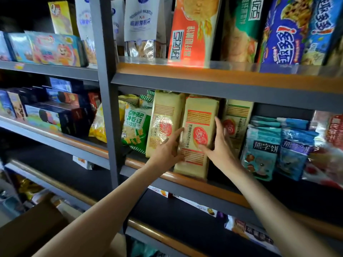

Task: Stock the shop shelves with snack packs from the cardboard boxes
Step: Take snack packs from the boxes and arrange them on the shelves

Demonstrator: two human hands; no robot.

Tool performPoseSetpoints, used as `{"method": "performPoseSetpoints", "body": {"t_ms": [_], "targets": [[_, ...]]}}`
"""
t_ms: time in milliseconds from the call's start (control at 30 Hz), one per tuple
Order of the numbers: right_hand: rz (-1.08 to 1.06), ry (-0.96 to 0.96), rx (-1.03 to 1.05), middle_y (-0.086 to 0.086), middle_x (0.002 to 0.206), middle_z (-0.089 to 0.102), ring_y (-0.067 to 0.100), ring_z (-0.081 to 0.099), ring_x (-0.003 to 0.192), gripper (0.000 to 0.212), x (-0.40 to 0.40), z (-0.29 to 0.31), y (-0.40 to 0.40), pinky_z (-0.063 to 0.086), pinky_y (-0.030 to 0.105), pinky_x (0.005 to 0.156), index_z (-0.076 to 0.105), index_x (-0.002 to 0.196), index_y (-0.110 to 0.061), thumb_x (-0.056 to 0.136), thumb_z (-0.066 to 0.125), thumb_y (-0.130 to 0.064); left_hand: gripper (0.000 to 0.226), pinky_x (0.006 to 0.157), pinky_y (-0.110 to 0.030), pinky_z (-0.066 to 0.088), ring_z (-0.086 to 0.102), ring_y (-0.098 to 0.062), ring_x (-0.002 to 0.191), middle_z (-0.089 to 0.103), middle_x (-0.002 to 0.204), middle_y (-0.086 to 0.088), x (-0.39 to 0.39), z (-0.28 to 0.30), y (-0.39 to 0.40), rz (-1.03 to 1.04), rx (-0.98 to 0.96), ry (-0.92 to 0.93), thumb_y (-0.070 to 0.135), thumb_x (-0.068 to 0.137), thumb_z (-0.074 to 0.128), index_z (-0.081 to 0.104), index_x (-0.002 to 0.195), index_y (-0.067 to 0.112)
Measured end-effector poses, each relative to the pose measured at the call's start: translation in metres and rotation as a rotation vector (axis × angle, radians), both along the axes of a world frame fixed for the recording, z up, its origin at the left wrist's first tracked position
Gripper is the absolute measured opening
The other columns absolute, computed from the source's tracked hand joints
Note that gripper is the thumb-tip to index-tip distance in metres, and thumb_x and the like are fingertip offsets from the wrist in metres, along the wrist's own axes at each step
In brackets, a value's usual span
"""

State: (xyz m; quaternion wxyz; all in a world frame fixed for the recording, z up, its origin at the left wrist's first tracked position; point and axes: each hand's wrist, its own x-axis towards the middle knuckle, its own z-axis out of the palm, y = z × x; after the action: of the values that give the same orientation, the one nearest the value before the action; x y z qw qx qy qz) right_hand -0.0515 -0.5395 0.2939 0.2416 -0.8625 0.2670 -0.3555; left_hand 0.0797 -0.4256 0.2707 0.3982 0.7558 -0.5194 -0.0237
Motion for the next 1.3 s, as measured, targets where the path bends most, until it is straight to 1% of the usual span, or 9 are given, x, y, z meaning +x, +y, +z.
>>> {"method": "performPoseSetpoints", "body": {"t_ms": [200,333,400,500,633,800,1000,1233,1300], "targets": [[-0.119,0.075,-0.050,0.012,0.146,0.025,0.026,0.035,0.132,0.091,0.013,0.004,0.020,0.038,0.034,0.099,0.004,0.150,-0.013,0.085,0.067,-0.026,0.069,0.087,-0.046,0.049,0.058,-0.029,0.106,0.052,0.125,-0.010,0.006,-0.006,0.013,0.118,0.024,-0.152,0.017,0.091,0.051,0.013,0.147,0.031],[-0.292,0.063,-0.295,0.021,0.144,0.025,0.038,0.035,0.127,0.083,0.019,-0.001,0.056,0.043,0.046,0.096,0.020,0.147,-0.008,0.081,0.070,-0.020,0.069,0.092,-0.047,0.044,0.052,-0.027,0.111,0.049,0.127,-0.006,0.011,-0.010,0.057,0.140,-0.050,-0.195,0.009,0.086,0.051,0.022,0.145,0.028],[-0.265,-0.048,-0.410,0.025,0.138,0.034,0.042,0.038,0.122,0.072,0.026,-0.007,0.084,0.039,0.051,0.098,0.034,0.140,-0.003,0.080,0.071,-0.017,0.062,0.091,-0.045,0.043,0.052,-0.025,0.109,0.052,0.122,-0.005,0.019,-0.022,0.096,0.172,-0.137,-0.203,0.006,0.084,0.049,0.031,0.141,0.022],[-0.040,-0.103,-0.345,0.023,0.135,0.038,0.039,0.038,0.123,0.057,0.048,-0.023,0.146,0.034,0.048,0.102,0.040,0.136,-0.003,0.086,0.063,-0.015,0.049,0.088,-0.044,0.045,0.055,-0.026,0.104,0.057,0.116,-0.007,0.036,-0.063,0.176,0.318,-0.219,-0.099,0.010,0.081,0.046,0.044,0.130,0.011],[0.341,0.243,-0.238,0.011,0.134,0.037,0.024,0.034,0.125,0.050,0.098,-0.071,0.238,0.029,0.028,0.097,0.034,0.139,-0.011,0.095,0.050,-0.029,0.045,0.088,-0.041,0.043,0.055,-0.025,0.105,0.055,0.116,-0.005,0.060,-0.141,0.305,0.585,-0.061,0.022,0.002,0.081,0.051,0.047,0.125,0.013],[0.762,0.729,0.010,0.001,0.150,0.028,0.021,0.028,0.137,0.058,0.153,-0.155,0.372,0.029,0.034,0.106,0.018,0.147,-0.021,0.098,0.037,-0.045,0.037,0.092,-0.041,0.043,0.054,-0.028,0.107,0.052,0.116,-0.008,0.063,-0.224,0.470,0.950,0.133,0.236,0.008,0.085,0.055,0.053,0.121,0.012],[1.147,1.192,-0.088,0.005,0.146,0.036,0.024,0.039,0.132,0.054,0.190,-0.262,0.520,0.038,0.037,0.104,0.029,0.144,-0.018,0.098,0.042,-0.042,0.019,0.088,-0.043,0.045,0.054,-0.034,0.100,0.056,0.106,-0.016,0.042,-0.277,0.608,1.319,0.287,0.440,0.004,0.086,0.053,0.066,0.100,0.003],[1.185,1.405,-0.173,0.015,0.144,0.034,0.037,0.033,0.131,0.043,0.243,-0.408,0.597,0.031,0.050,0.107,0.041,0.136,-0.013,0.099,0.038,-0.035,0.016,0.089,-0.040,0.038,0.048,-0.028,0.102,0.051,0.106,-0.010,0.044,-0.344,0.667,1.516,0.430,0.519,0.008,0.086,0.052,0.065,0.096,0.009],[1.165,1.393,-0.332,0.015,0.150,0.024,0.039,0.024,0.135,0.042,0.258,-0.453,0.602,0.024,0.052,0.111,0.036,0.139,-0.014,0.099,0.039,-0.025,0.016,0.086,-0.035,0.035,0.045,-0.022,0.100,0.047,0.104,-0.005,0.052,-0.369,0.671,1.492,0.450,0.526,0.010,0.087,0.051,0.064,0.096,0.011]]}}
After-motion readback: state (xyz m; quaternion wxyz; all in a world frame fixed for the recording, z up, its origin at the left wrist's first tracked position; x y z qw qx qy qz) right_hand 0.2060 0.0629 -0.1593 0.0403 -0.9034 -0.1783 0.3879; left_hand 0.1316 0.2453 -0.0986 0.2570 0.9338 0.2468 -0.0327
